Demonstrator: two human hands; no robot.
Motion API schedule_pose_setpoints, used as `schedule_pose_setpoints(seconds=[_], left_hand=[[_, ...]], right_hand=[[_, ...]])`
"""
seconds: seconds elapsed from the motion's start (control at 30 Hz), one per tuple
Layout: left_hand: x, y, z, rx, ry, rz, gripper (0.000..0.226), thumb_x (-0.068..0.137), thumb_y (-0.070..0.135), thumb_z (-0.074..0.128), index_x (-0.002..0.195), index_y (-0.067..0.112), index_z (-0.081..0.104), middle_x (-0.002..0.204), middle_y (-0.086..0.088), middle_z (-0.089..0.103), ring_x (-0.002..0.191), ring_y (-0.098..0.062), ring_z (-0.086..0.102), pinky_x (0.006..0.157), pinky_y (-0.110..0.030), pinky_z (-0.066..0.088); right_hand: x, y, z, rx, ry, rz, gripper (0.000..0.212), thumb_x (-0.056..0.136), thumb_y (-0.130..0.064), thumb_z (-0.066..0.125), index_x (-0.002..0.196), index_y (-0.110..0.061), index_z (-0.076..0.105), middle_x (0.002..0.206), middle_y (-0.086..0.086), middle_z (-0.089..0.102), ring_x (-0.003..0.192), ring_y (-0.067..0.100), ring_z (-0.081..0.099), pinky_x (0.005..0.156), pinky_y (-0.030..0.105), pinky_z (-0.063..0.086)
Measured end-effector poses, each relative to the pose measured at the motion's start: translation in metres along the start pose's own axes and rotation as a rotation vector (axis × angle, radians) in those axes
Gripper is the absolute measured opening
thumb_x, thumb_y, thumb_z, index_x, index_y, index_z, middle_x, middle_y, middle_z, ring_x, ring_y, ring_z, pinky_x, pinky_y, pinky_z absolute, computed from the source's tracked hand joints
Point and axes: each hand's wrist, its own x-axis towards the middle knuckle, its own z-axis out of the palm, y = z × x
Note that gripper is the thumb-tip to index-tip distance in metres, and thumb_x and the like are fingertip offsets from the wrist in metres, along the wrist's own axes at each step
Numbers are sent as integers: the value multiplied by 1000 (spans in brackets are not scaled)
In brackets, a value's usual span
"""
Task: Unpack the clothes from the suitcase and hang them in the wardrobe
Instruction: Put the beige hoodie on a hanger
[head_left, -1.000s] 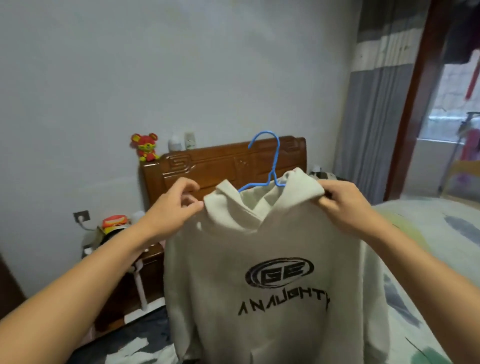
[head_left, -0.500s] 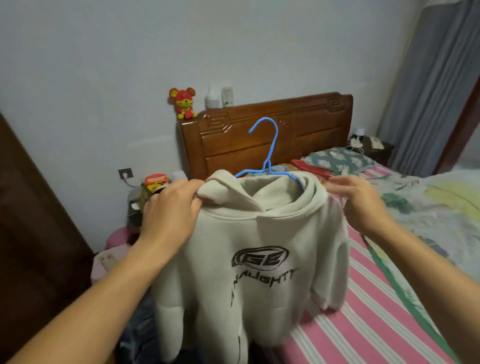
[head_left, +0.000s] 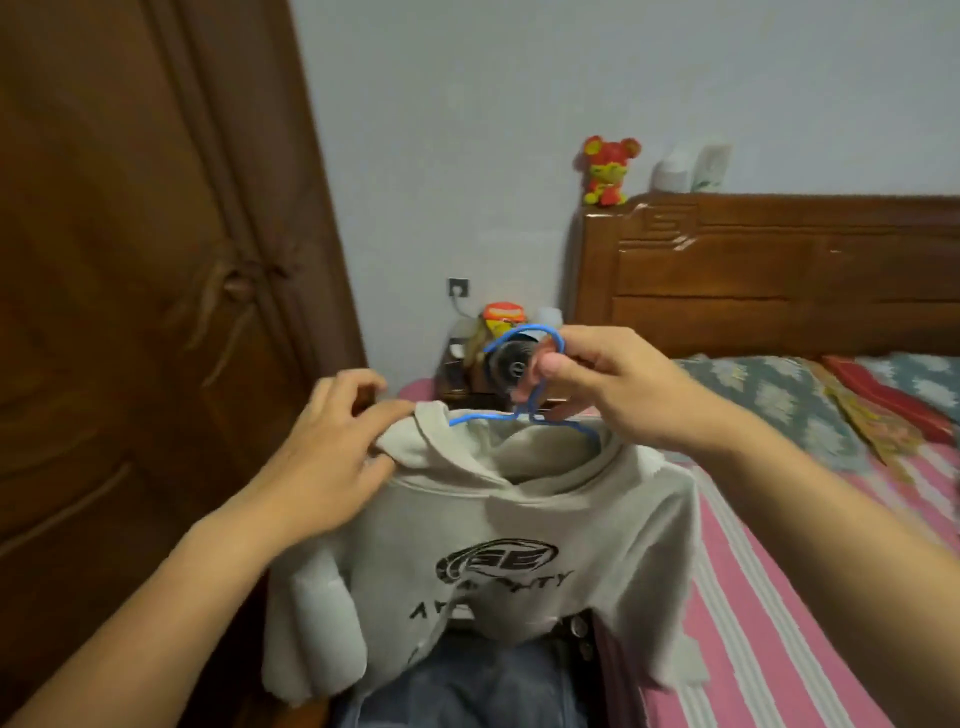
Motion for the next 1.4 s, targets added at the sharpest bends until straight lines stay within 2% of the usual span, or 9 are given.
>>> schedule_pose_setpoints(seconds=[0.2, 0.37, 0.57, 0.7, 0.87, 1.03, 1.17, 1.27, 1.4], left_hand=[[-19, 63, -28, -47, 32, -134, 31, 96, 58, 33, 108, 40, 56, 91, 11, 61, 92, -14, 57, 83, -42, 50], [-67, 72, -38, 149, 387, -298, 24, 102, 47, 40, 106, 32, 58, 90, 6, 68, 86, -22, 64, 68, -44, 55], [-138, 87, -49, 305, 491, -314, 34, 108, 33, 42, 104, 14, 69, 86, -1, 62, 81, -22, 58, 62, -45, 51], [-164, 109, -66, 455, 457, -267, 26, 107, 24, 49, 100, 10, 70, 84, -3, 60, 86, -23, 58, 62, -43, 52], [-216, 106, -88, 582, 396, -290, 28, 104, 25, 49, 93, 13, 73, 74, -1, 60, 81, -26, 53, 71, -40, 48], [-267, 99, -129, 728, 535, -527, 33, 104, 38, 50, 90, 21, 75, 66, 6, 57, 74, -24, 48, 69, -37, 41], [-292, 79, -157, 702, 648, -701, 29, 102, 39, 51, 97, 25, 75, 74, 9, 63, 79, -21, 47, 69, -39, 44], [-310, 65, -176, 620, 687, -678, 29, 100, 38, 52, 98, 22, 76, 77, 8, 63, 83, -19, 48, 68, -32, 44], [-321, 36, -197, 571, 682, -682, 32, 98, 41, 52, 98, 20, 76, 82, 13, 64, 87, -17, 50, 72, -30, 45]], right_hand=[[33, -36, 34, -42, -296, -214, 25, 105, -22, 48, 96, -4, 63, 96, 9, 74, 88, 25, 72, 83, 55, 58], [42, -8, 39, -268, -625, -271, 22, 97, -35, 63, 114, -22, 66, 97, -5, 71, 84, -1, 64, 81, 23, 50], [64, 23, 62, 105, -894, 251, 80, 70, -89, 55, 118, -27, 70, 122, 8, 68, 113, 19, 58, 116, 49, 34], [46, 6, 120, -346, -1196, 271, 52, 75, -52, 79, 106, -11, 76, 116, 12, 72, 100, 21, 67, 95, 41, 51], [32, -58, 156, -48, -804, -102, 17, 87, -7, 65, 70, -12, 65, 50, 0, 51, 45, 11, 44, 45, 18, 34], [23, -84, 173, 206, -861, -319, 36, 78, -31, 77, 90, 1, 66, 93, 16, 60, 75, 35, 51, 66, 41, 39], [17, -80, 203, -208, -1032, -650, 61, 83, -77, 52, 138, -51, 52, 155, -20, 31, 143, -8, 23, 118, 22, 21], [22, -83, 220, -220, -935, -622, 83, 83, -70, 58, 147, -58, 7, 152, -29, 27, 143, -8, 23, 122, 29, 22], [16, -106, 244, -81, -948, -624, 93, 87, -46, 73, 149, -62, 6, 143, -37, 42, 134, -9, 41, 115, 27, 36]])
